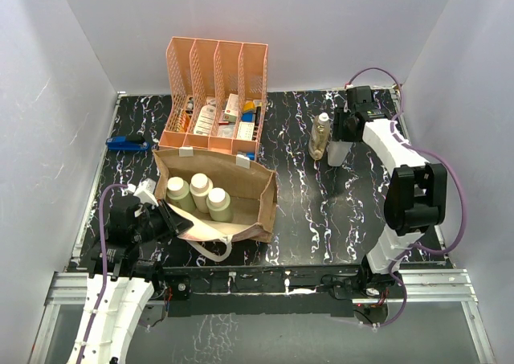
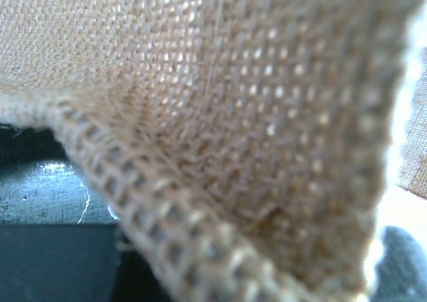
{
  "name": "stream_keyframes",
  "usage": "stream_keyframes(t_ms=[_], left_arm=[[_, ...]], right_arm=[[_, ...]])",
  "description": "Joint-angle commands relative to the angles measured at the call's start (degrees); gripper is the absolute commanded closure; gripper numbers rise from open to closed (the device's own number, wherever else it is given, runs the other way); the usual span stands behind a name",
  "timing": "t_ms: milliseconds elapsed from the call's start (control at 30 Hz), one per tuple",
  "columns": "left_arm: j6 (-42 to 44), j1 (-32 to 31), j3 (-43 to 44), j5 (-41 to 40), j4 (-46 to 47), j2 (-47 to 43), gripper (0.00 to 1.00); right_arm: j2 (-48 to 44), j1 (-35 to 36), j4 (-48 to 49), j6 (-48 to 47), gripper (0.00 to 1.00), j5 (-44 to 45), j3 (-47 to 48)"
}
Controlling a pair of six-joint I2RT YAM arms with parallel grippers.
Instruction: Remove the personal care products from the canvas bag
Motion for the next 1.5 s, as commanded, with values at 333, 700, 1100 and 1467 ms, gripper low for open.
stream_keyframes(t_ms=[333,700,1100,1467], left_arm=[[0.2,0.4,-0.6,0.7,-1.8,0.0,1.00],[0.2,0.4,-0.7,0.8,-1.7,0.1,1.00],[0.2,0.5,-0.8,0.8,-1.7,0.1,1.00],[1.7,0.1,-0.7,2.6,-1.7,-0.1,1.00]], right_arm=[[1.0,-0.2,7.6,-1.0,0.59,-5.1,7.0],[-2.9,-0.2,7.0,0.3,0.22,-4.5,6.2],[-18.3,-0.2,10.0,6.4,0.22,-9.0,-10.0],[-25.6,2.0,6.5,9.6,0.22,-32.5,-7.9]])
